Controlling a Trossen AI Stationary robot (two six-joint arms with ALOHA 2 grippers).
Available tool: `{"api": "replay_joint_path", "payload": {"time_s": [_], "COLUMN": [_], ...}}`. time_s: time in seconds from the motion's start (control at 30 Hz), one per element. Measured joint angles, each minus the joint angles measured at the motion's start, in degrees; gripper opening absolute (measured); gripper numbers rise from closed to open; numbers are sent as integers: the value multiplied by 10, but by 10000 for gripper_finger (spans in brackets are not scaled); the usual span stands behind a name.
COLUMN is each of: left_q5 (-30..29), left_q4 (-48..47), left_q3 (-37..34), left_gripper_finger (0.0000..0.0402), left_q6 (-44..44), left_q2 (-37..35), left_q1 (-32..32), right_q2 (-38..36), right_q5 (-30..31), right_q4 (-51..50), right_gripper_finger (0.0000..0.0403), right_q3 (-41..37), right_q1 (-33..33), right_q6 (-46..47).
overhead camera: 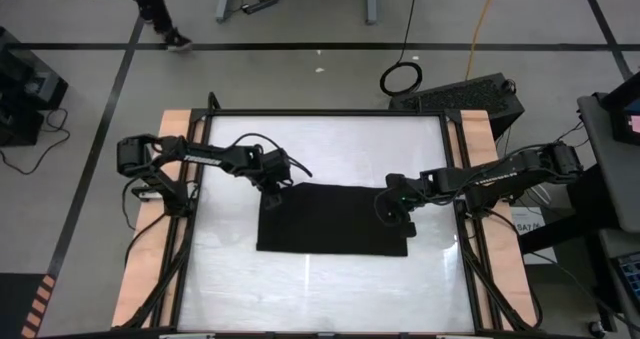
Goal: Roll towel
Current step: Roll the towel
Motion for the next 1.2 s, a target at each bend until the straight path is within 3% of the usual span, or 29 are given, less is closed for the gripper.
{"api": "replay_joint_path", "payload": {"time_s": [0.17,0.33,0.57,0.7,0.97,1.2], "left_q5": [0,6,87,45,21,26], "left_q4": [-37,-146,-299,-388,-358,-344], "left_q3": [31,76,114,108,70,72], "left_gripper_finger": [6,6,5,5,5,6], "left_q6": [0,-1,-44,-68,-76,-71], "left_q2": [-17,-53,-105,-103,-43,-37], "left_q1": [0,-14,-60,-73,-69,-73], "right_q2": [0,0,0,0,0,40], "right_q5": [0,0,0,0,-3,-19], "right_q4": [-6,-13,-13,-12,3,24], "right_gripper_finger": [143,143,143,143,143,150], "right_q3": [0,0,0,0,0,0], "right_q1": [0,0,0,0,4,29], "right_q6": [0,0,0,-7,-11,-7]}}
